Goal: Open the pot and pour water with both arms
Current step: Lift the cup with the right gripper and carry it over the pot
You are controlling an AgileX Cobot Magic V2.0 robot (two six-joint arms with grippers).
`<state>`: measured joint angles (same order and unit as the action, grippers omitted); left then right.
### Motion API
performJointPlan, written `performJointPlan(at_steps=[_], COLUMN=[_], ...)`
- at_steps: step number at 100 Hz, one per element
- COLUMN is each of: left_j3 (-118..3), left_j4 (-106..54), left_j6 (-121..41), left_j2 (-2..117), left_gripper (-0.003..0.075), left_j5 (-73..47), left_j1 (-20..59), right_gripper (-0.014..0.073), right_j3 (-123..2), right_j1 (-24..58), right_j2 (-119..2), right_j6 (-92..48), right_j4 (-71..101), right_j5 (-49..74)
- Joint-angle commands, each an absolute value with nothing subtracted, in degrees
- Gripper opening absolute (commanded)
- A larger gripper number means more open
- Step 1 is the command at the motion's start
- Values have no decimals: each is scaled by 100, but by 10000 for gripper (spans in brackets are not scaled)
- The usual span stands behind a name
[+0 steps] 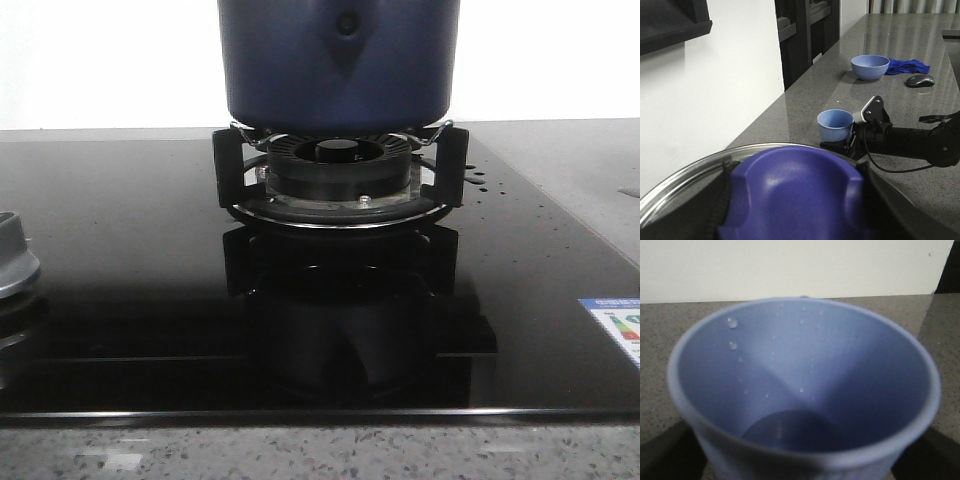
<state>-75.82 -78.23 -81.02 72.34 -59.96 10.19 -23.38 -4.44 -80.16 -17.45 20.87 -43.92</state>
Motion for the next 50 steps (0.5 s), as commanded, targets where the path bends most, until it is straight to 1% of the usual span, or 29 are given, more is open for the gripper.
performJointPlan(at_steps=[1, 8, 13, 18, 30, 37, 44, 50], left_j3=[-7746, -7746, -7746, -7746, -7746, -7746, -7746, -7746], left_j4=[-8418, -8418, -8418, -8418, -8418, -8418, -8418, -8418], left_j6=[-8106, -8106, -8106, -8106, -8106, -8106, -8106, -8106], left_j2=[7058, 7058, 7058, 7058, 7058, 7058, 7058, 7058], left_gripper=[274, 274, 274, 274, 274, 274, 274, 274], left_j5=[-5915, -5915, -5915, -5915, -5915, -5915, -5915, -5915], left_j1=[1034, 1034, 1034, 1034, 1034, 1034, 1034, 1034], right_gripper=[601, 572, 532, 476, 297, 216, 164, 146], right_j3=[-2569, -2646, -2697, -2716, -2716, -2716, -2716, -2716], right_j1=[-469, -469, -469, -469, -469, -469, -451, -400], right_j2=[-7940, -7939, -7939, -7939, -7939, -7939, -7835, -7662], right_j6=[-1671, -1501, -1477, -1477, -1477, -1477, -1477, -1477], right_j4=[2039, 2039, 2027, 2027, 2027, 2027, 2007, 1971], right_j5=[-4933, -4933, -4933, -4922, -4860, -4861, -4861, -4846])
